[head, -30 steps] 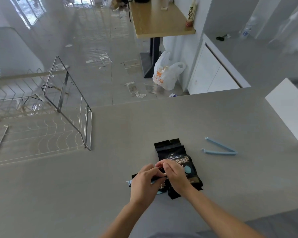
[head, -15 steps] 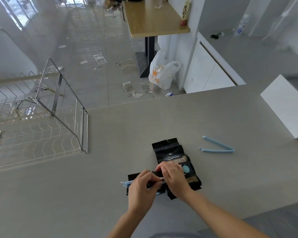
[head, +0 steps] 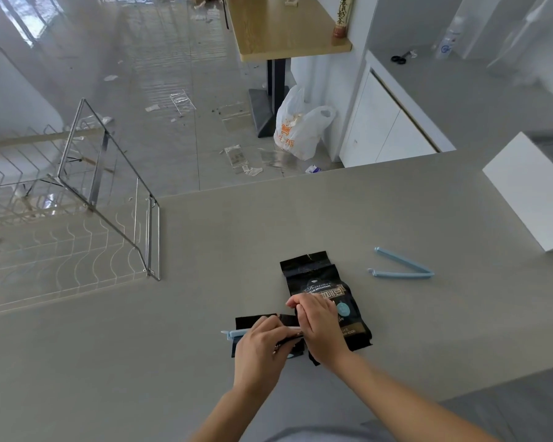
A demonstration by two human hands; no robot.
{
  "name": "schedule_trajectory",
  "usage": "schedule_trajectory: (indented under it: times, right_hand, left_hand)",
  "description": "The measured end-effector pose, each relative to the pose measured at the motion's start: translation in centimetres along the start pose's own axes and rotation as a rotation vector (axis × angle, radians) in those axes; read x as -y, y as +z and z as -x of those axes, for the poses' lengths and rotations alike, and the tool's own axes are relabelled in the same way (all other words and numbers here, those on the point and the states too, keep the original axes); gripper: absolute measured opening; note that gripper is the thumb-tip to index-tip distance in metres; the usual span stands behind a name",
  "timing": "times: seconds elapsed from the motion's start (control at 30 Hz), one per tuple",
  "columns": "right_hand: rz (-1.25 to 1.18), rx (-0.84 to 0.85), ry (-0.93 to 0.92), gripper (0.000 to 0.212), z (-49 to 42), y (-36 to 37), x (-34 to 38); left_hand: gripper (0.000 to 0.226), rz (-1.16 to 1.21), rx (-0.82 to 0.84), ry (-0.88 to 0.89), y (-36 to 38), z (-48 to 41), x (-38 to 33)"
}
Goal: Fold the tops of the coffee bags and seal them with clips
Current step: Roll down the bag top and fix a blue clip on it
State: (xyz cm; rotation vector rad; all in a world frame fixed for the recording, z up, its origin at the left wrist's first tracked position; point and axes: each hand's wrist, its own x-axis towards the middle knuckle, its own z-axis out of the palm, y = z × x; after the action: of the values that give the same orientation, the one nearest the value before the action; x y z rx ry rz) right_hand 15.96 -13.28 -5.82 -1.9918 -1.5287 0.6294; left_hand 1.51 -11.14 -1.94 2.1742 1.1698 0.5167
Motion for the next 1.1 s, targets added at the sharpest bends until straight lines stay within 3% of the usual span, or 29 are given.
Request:
schedule_trajectory:
  times: [0.33,0.47,0.53,0.63,0.73,0.83,0.9,1.0,1.1]
  right_hand:
    - [0.132,-0.028,-0.084,0.02,0.1,0.3,-0.5]
    - [-0.077,-0.095,0.017,0.014,-1.1,-1.5,1.2]
    - [-0.093,-0.178,-0.126,0.011,-1.3,-2.5,4.0]
    - [0.107,-0.001,-0.466,0.01,-1.1,-1.9,8.3]
    - [0.24,0.169,-0.482,0.028,-0.9,-0.4,8.8]
    - [0.311,0.213,-0.541,0.037,-0.7,0.2,7.0]
    - [0.321,0.233,-0.619,0.041,-0.9,0.0,6.4]
    - [0.358,0.252,-0.696,0.039,-2.0,-0.4,6.4]
    - [0.398,0.162,-0.746,0.027,-3.3,-0.7,7.0]
  left_hand:
    - [0.019,0.063,0.029,0.058,0.6,0.2,0.9]
    - [0.029,-0.029,-0.049,0.168,-1.3,0.2,1.9]
    - [0.043,-0.038,-0.111,0.081,-2.6,0.3,3.5]
    - [0.068,0.069,-0.06,-0.066,-3.7,0.1,5.9]
    - [0.063,-0.004,0.076,0.03,-3.7,-0.4,7.0]
    - [0.064,-0.128,0.2,0.097,-3.6,-0.5,8.1]
    - [0.051,-0.213,0.205,0.141,-3.4,-0.8,8.6]
    - [0.043,-0.234,0.213,0.117,-3.4,-1.5,8.7]
    - [0.045,-0.225,0.224,0.099,-3.2,-1.9,8.9]
